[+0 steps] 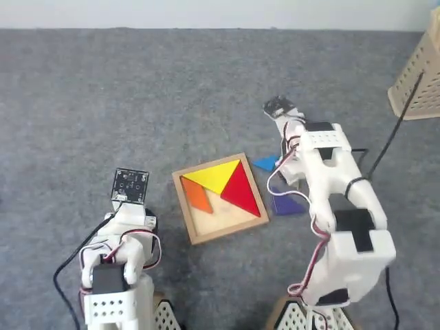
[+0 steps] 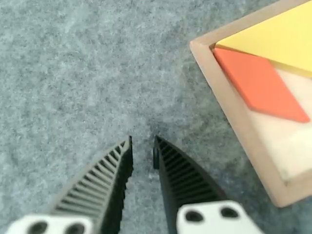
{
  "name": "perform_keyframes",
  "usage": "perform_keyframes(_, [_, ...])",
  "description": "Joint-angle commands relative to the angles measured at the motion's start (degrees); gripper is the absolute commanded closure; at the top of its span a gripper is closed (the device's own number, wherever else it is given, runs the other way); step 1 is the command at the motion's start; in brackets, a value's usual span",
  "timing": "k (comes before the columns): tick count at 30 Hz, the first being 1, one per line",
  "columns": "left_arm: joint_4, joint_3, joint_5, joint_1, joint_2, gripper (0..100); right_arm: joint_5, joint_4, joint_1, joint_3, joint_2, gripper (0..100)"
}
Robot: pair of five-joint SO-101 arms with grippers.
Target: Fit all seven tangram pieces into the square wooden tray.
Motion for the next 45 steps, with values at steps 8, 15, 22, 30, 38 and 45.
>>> perform_keyframes(8, [0.0, -0.57, 0.44, 0.09, -1.23, 93, -7.3, 7.43, -15.25, -1.14, -19.74, 99.3])
perform_keyframes(15, [0.0, -0.57, 0.44, 0.09, -1.23, 93, -15.21, 5.76, -28.97, -1.05, -14.64, 99.3])
perform_keyframes(22, [0.0, -0.57, 0.44, 0.09, -1.23, 93, -17.05, 2.33, -32.31, -1.23, -6.99, 99.3])
perform_keyframes(30, [0.0, -0.57, 0.44, 0.09, -1.23, 93, -19.6, 2.07, -32.31, -2.73, -4.62, 99.2])
perform_keyframes(38, [0.0, -0.57, 0.44, 0.09, -1.23, 93, -27.08, 1.63, -32.4, -2.99, -4.53, 99.2])
perform_keyframes(45, [0.0, -0.57, 0.44, 0.09, -1.23, 93, -30.95, 0.4, -34.33, -2.9, -4.53, 99.2])
